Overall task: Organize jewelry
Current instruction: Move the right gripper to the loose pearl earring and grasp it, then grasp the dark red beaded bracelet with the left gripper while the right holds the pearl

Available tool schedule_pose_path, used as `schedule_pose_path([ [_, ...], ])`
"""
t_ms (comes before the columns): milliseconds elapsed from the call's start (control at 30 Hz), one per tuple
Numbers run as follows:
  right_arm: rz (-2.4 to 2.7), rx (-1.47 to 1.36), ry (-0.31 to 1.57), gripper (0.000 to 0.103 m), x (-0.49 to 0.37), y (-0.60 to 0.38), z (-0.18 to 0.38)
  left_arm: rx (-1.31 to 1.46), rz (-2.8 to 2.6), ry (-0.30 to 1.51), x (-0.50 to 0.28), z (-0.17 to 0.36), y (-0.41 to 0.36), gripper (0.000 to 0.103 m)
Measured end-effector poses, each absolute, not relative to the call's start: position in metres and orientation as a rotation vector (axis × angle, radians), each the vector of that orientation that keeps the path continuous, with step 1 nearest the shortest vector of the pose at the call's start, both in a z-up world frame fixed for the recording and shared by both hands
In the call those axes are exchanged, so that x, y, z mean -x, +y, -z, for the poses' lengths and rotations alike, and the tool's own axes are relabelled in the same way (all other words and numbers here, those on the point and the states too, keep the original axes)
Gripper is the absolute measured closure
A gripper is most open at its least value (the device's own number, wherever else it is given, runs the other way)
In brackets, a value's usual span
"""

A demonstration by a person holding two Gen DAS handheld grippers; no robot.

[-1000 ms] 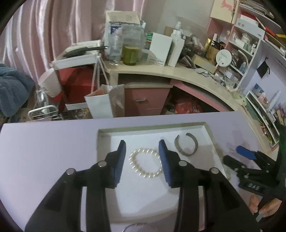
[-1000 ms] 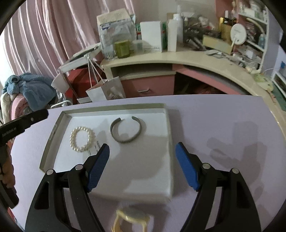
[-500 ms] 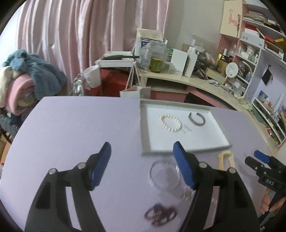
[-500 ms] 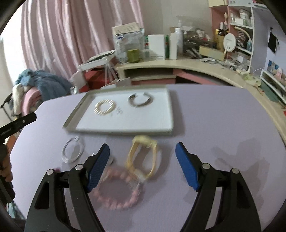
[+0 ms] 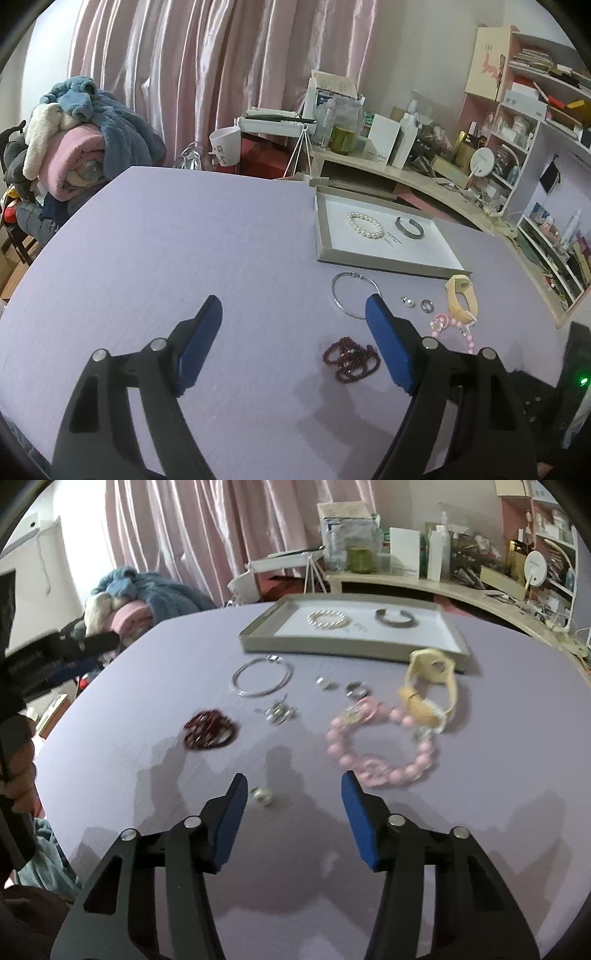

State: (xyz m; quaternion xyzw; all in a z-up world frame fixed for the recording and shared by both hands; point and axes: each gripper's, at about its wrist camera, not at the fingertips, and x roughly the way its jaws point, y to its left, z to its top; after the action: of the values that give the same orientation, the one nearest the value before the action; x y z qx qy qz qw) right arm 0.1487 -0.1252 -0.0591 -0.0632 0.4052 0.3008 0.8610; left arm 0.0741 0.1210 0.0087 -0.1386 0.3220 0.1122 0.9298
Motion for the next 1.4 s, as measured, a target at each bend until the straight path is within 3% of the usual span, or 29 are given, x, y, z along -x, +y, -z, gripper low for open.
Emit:
schedule_pose_path([
  [100, -0.611, 0.153, 0.878, 0.058, -0.146, -0.113, 0.068, 0.286, -0.23, 0.65, -0.067, -0.01, 0.125, 0.023],
  [433, -0.579, 0.221, 0.887, 0.068, -0.14, -0.088, 0.08, 0.306, -0.227, 0.644, -0.056, -0.006, 0.138, 0.021],
  [500, -0.573, 0.254, 0.869, 0.075, -0.135, -0.085, 0.08, 0.307, -0.226, 0.648, -0.055, -0.004, 0.138, 0.021],
  [700, -0.58, 0.248, 0.866, 0.075, -0.13, -0.091, 0.08, 0.318, -0.209, 0.678, -0.061, 0.004, 0.133, 0.021],
  [733, -0.583, 0.246, 0.863, 0.078, -0.129, -0.092, 0.08, 0.316, -0.205, 0.681, -0.062, 0.005, 0.132, 0.021],
  [767, -0.587, 0.241, 0.864, 0.088, -0.13, -0.092, 0.08, 0.312, -0.201, 0.685, -0.063, 0.006, 0.131, 0.021],
  [1400, -0.395, 0.0, 0.858, 0.088, -0.158, -0.186, 0.051, 0.199, -0.058, 0.897, -0.129, 0.07, 0.066, 0.021],
])
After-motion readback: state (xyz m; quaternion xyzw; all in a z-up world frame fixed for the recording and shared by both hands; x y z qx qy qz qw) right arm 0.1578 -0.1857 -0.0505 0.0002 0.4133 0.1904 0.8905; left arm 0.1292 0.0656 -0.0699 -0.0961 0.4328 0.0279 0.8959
